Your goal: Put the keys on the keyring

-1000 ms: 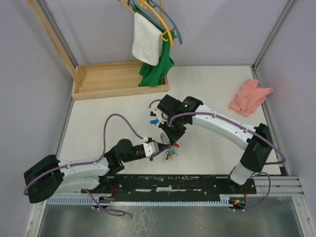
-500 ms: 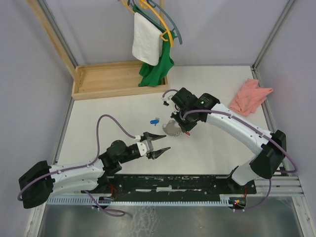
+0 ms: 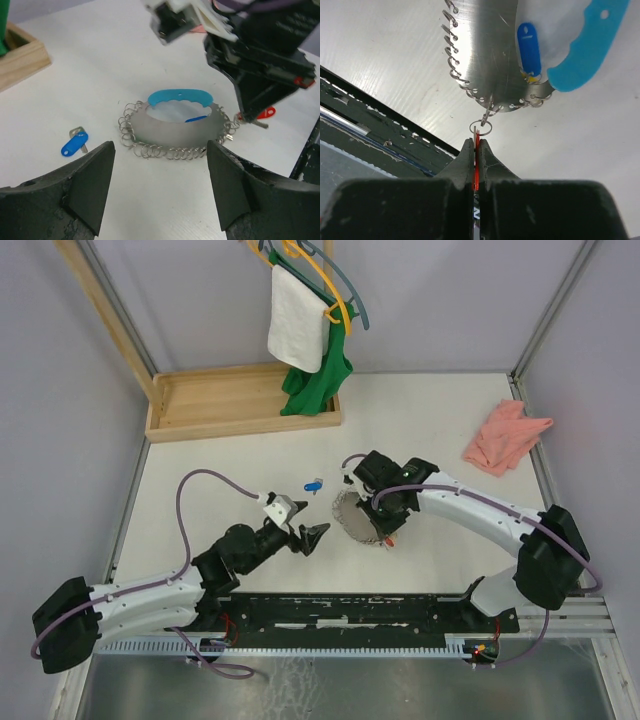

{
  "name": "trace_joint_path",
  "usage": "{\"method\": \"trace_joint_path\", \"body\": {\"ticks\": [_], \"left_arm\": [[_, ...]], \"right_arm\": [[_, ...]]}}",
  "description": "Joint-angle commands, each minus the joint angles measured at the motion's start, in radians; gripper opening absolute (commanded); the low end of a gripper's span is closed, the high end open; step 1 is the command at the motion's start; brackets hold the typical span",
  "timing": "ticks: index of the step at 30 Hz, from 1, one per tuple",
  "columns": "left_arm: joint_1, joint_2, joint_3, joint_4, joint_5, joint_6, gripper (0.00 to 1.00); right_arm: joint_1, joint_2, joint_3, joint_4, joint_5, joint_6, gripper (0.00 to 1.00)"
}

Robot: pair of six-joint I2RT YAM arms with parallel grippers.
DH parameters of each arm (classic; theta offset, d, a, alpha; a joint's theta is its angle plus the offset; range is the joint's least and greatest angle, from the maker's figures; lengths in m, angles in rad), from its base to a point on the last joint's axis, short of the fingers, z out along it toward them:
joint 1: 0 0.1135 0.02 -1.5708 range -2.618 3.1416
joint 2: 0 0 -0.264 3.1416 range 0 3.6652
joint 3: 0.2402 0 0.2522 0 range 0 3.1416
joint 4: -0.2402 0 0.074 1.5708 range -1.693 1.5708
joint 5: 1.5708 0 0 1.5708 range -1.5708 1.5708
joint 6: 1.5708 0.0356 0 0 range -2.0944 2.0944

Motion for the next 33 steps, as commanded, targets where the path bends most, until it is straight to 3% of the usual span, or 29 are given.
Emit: {"method": "trace_joint_path", "body": {"ticks": [1, 7, 14, 17, 20, 23, 29, 33], "left_arm": [[0.045, -0.031, -0.008, -0.066, -0.104, -0.217, 0.82], [0.095, 0.012, -0.021, -0.091, -0.070, -0.413, 0.87], [0.124, 0.200, 0.010, -0.032, 0.050, -0.575, 0.88], [0.126, 0.294, 0.029, 0.023, 0.098, -0.624, 0.87], [0.126, 0.383, 0.042, 0.073, 0.148, -0.667, 0.84], [0.119, 0.439, 0.060, 0.102, 0.191, -0.710, 0.79], [0.034, 0.495, 0.115, 0.073, 0.125, -0.729, 0.71], [0.002, 0.546, 0.153, 0.073, 0.110, -0.757, 0.60]], "right_arm": [[0.017, -0.016, -0.092, 0.170, -0.075, 0.096, 0.01], [0.021, 0.072, -0.106, 0.312, -0.064, 0.102, 0.04], [0.022, 0.106, -0.097, 0.271, 0.079, 0.084, 0.09], [0.022, 0.095, -0.113, 0.258, 0.087, 0.088, 0.18], [0.023, 0.042, -0.127, 0.247, 0.098, 0.086, 0.32], [0.022, -0.030, -0.138, 0.246, 0.092, 0.073, 0.38], [0.022, -0.098, -0.194, 0.322, 0.075, 0.073, 0.40], [0.022, -0.100, -0.234, 0.378, 0.083, 0.099, 0.40]]}}
